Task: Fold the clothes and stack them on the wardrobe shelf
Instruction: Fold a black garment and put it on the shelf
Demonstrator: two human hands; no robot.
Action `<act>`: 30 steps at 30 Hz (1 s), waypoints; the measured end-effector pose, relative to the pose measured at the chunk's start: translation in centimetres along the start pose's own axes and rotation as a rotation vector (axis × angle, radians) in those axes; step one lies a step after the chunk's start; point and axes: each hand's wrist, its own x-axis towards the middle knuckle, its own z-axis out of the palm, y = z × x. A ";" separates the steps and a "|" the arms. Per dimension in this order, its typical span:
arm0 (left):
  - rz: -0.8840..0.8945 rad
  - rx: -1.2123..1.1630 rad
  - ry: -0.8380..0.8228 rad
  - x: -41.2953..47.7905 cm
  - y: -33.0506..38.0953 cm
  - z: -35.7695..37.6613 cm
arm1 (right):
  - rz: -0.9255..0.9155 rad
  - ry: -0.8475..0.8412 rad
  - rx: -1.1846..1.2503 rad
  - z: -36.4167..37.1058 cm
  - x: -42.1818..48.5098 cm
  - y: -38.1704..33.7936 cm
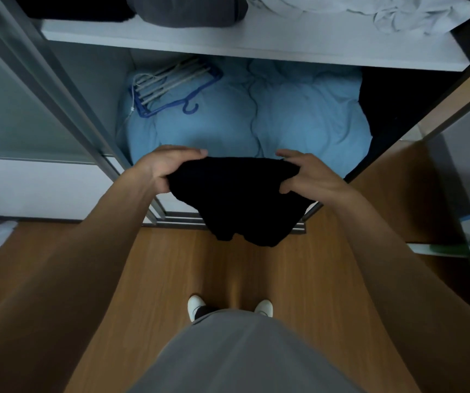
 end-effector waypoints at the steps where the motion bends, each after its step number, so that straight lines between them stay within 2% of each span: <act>1: 0.004 -0.060 -0.032 -0.1 0.0 -0.3 | -0.011 -0.010 0.088 -0.5 -0.1 -0.1; 3: 0.064 -0.177 -0.096 -0.3 -0.2 -0.8 | -0.028 0.004 0.178 -1.2 -0.2 -0.2; 6: 0.273 -0.390 -0.255 -0.2 -1.0 -1.2 | -0.098 0.042 0.294 -1.8 0.0 -0.5; 9: 0.386 -0.406 -0.406 0.2 -2.3 -0.7 | -0.162 0.038 0.435 -2.3 0.0 -1.1; 12: 0.389 -0.031 -0.336 1.2 -2.7 0.5 | -0.194 0.028 0.546 -2.7 0.1 -1.9; 14: 0.396 0.217 -0.349 1.9 -2.6 1.5 | -0.206 -0.011 0.613 -2.9 0.1 -2.4; 16: 0.396 0.296 -0.392 2.5 -2.3 2.3 | -0.219 -0.069 0.655 -3.1 -0.1 -2.8; 18: 0.385 0.306 -0.412 2.6 -2.0 3.1 | -0.229 -0.118 0.674 -3.4 -0.3 -3.1; 23: 0.321 0.110 -0.468 3.0 -1.6 3.7 | -0.231 -0.155 0.760 -4.1 -0.7 -3.4; 28: 0.334 -0.050 -0.372 3.0 -1.1 2.9 | -0.122 0.051 0.726 -4.9 -0.4 -3.1; 30: 0.312 -0.063 -0.339 2.6 -0.8 2.6 | -0.058 0.126 0.805 -4.9 0.0 -2.8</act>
